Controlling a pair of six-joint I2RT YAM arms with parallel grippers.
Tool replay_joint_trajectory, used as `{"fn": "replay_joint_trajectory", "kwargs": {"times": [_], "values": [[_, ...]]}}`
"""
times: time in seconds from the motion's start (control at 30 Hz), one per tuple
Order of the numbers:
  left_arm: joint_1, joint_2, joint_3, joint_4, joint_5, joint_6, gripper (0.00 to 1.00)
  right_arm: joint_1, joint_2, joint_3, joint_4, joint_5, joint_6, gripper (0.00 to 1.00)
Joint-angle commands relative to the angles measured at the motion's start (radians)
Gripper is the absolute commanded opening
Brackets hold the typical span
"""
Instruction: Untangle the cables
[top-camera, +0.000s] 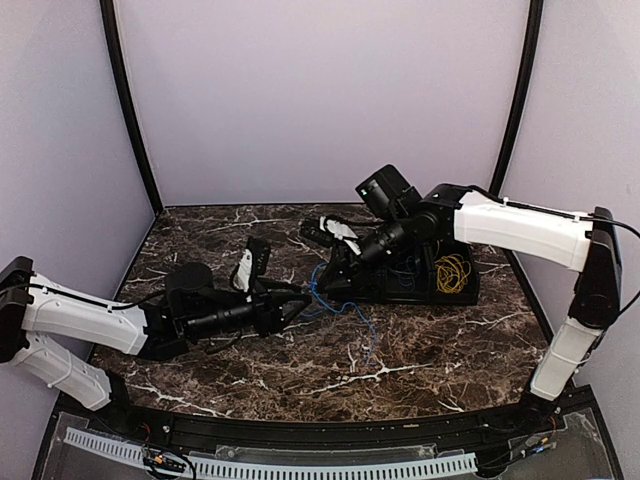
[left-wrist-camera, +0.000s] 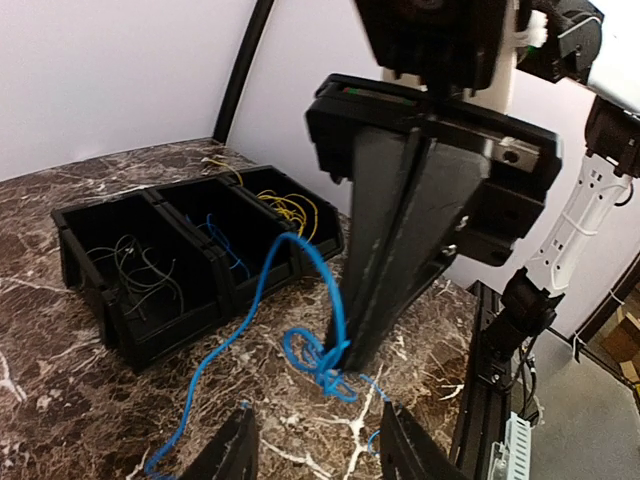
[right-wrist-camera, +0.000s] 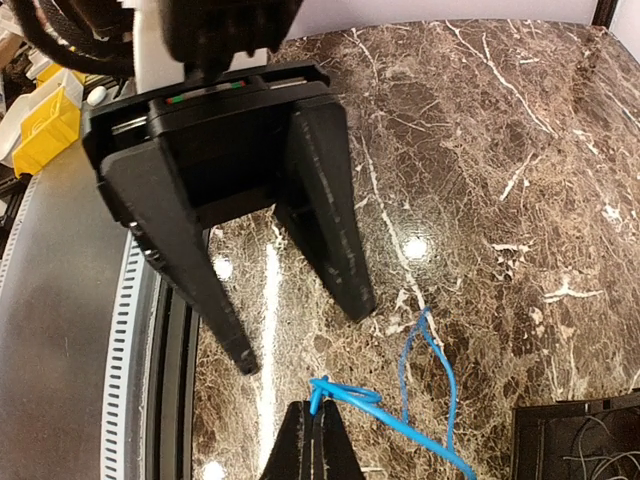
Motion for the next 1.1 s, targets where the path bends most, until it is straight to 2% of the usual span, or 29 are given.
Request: {"fn": "replay_joint_trajectory", "kwargs": {"times": [0.0,0.2,0.43,0.57,0.73,0.9,1.07], "values": [[-0.008,0.006,0.058,-0.029,0.094,0.017,0.43,0.002,0.017,0.019,0.020,0.012,0.003,0.00],[-0.008,0.073,0.130,-0.077,0.030,-0.015,0.39,0.002,0.009,0.017,0.018,0.012,0.003,0.00],[-0.009,0.093,0.124,-0.002,0.083,0.000,0.14,0.002,0.001,0.012,0.022,0.018,0.003,0.00],[-0.008,0.082,0.104,0.012,0.103,0.011,0.12,0.002,-0.001,0.008,0.023,0.029,0.003,0.00],[-0.008,0.057,0.084,-0.010,0.019,0.012,0.07,0.002,-0.004,0.002,0.027,0.027,0.004,0.00],[-0.007,0.060,0.097,-0.072,-0.181,-0.042,0.05,0.003,-0.007,0.002,0.026,0.016,0.001,0.00],[-0.006,0.100,0.118,-0.066,-0.256,-0.110,0.01,0.005,-0.002,0.000,0.017,-0.001,-0.006,0.00]]}}
